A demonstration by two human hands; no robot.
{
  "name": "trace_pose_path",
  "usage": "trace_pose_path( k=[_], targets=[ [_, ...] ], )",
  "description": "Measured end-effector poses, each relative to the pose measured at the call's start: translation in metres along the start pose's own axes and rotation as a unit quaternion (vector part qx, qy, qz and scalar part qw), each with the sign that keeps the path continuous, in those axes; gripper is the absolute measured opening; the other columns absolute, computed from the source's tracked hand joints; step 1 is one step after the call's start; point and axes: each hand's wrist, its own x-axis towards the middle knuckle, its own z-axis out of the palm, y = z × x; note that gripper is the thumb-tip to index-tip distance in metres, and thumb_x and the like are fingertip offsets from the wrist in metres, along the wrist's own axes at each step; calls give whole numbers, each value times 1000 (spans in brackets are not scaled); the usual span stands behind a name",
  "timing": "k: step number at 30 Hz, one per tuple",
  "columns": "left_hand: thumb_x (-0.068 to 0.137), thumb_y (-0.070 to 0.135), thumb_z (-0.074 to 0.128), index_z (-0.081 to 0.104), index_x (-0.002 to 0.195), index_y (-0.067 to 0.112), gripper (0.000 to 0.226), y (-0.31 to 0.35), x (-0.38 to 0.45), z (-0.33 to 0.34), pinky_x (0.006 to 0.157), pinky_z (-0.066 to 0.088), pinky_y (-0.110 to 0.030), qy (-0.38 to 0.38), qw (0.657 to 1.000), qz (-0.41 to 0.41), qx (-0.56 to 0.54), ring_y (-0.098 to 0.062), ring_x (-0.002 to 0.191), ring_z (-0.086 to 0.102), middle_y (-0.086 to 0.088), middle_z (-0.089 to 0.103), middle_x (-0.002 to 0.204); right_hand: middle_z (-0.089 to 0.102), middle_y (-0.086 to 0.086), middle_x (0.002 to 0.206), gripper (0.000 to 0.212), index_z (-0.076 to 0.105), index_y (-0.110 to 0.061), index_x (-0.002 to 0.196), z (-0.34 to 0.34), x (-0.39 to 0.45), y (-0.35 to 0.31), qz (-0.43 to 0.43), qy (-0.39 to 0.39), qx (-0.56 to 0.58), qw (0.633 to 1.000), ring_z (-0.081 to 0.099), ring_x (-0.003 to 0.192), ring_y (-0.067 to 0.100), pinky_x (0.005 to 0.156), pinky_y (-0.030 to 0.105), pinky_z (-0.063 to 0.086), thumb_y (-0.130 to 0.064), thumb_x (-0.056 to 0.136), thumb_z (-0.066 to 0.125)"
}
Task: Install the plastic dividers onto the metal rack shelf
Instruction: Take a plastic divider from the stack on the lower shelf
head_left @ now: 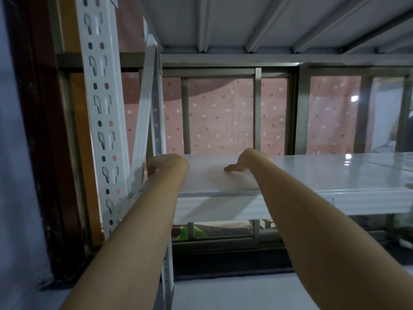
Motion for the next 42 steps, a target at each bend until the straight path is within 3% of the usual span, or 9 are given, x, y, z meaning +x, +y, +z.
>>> trace_pose_path(
  k=[2,6,11,15,19,24,28,37,42],
  targets=[
    [89,35,49,58,122,13,40,-1,62,20,91,48,-31,22,998,-49,35,-28,101,57,-10,59,114,60,2,120,95,54,-15,128,0,-6,2,7,16,23,1000,55,96,24,83,33,43,-87,65,51],
    [87,37,53,63,111,12,36,2,79,26,85,51,-30,78,995,-57,37,-24,91,62,-8,63,101,54,6,121,97,49,-13,131,-4,-22,11,12,66,99,993,56,110,25,81,29,44,-82,64,61],
    [88,58,41,56,121,6,64,2,78,13,88,50,-36,143,984,-70,-77,-30,100,54,-16,57,113,57,8,126,89,48,-12,128,-18,-39,24,-2,118,151,982,57,110,26,71,30,39,-76,69,64],
    [78,70,51,34,137,-4,97,0,76,7,96,42,-35,194,961,-51,-189,-31,117,41,-19,40,131,56,8,118,91,48,-10,128,-28,-45,33,-4,132,193,972,56,100,27,71,30,42,-74,67,69],
    [65,77,59,39,136,0,106,3,81,-1,94,42,-38,194,942,-31,-272,-32,121,37,-19,38,131,51,14,122,95,45,-8,129,-42,-57,46,25,166,200,965,49,112,31,77,34,43,-73,65,71],
    [63,74,65,34,141,2,111,13,76,-14,102,36,-45,204,928,13,-312,-37,136,24,-21,28,145,27,18,151,139,22,-7,152,-60,-57,50,90,110,144,979,29,139,37,109,46,32,-93,49,58],
    [61,69,71,24,144,3,116,22,67,-20,108,29,-49,190,918,53,-344,-36,141,13,-21,16,151,29,11,149,163,19,-17,154,-63,-43,60,113,85,119,983,34,135,33,106,45,34,-100,17,50],
    [55,68,75,39,134,2,109,38,57,-13,97,41,-41,218,874,81,-427,-33,128,37,-18,35,140,43,12,144,143,24,-11,150,-62,-79,90,103,136,115,979,43,131,37,105,46,38,-96,40,57],
    [55,65,77,38,134,1,109,38,49,-5,95,41,-40,241,874,81,-415,-33,125,41,-19,38,138,41,17,142,136,23,-12,149,-50,-95,105,88,170,171,966,39,131,38,106,47,39,-86,44,68]
  ],
)
